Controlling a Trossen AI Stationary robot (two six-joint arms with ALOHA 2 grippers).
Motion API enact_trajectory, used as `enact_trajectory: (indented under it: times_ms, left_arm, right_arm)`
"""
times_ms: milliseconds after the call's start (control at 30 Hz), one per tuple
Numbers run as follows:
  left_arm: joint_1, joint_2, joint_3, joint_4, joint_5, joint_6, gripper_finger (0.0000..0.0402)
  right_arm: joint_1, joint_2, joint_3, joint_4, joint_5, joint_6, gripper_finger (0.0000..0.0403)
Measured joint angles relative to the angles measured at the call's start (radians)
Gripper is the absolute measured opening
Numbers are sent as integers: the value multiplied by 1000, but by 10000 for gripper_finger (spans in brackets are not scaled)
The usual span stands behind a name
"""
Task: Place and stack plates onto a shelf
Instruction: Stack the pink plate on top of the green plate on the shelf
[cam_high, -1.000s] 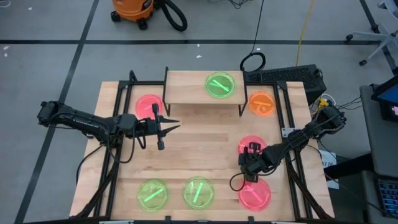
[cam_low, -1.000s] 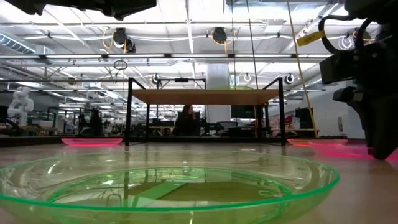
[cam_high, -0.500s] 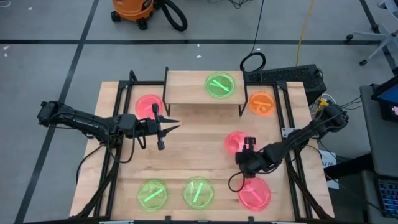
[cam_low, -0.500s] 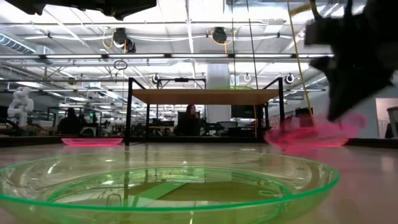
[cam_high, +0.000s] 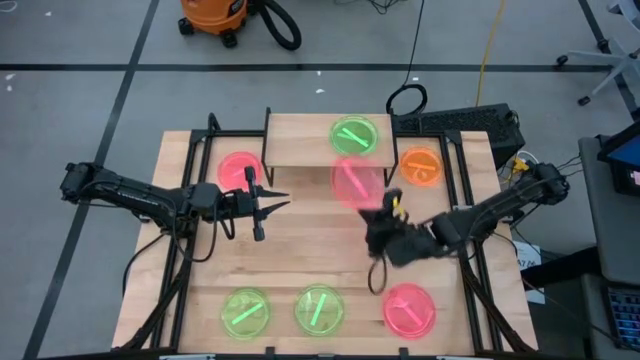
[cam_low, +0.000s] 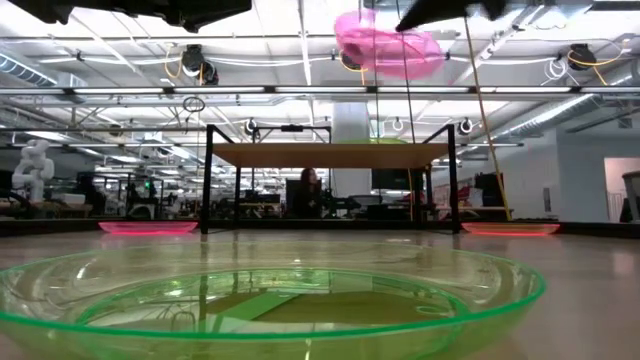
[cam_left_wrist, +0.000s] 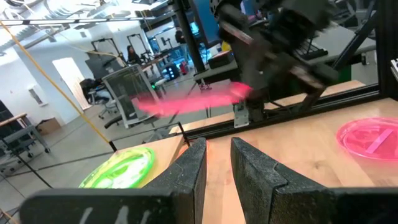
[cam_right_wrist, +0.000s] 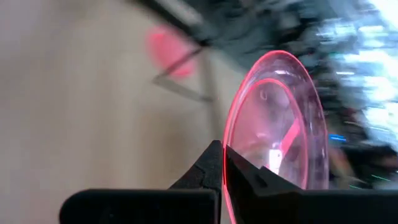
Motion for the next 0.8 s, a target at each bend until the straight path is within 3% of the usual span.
enact_trajectory:
  times_ms: [133,300,500,667,800]
  left_arm:
    - [0,0,0,0,0,1,81]
    - [0,0,0,0,0,3,81]
    - [1,0,0,0,0,4,81]
    - [1,0,0,0,0,10,81]
    - [1,0,0,0,0,10,81]
  right_arm:
    - [-149,0,1,150,30,-188,0]
    - [-365,0,1,213,-187,-239,0]
    - [-579,0,1,214,-402,-177,0]
    - [-672,14,1,215,-586,-107,0]
    - [-687,58,1,226,-644,-107,0]
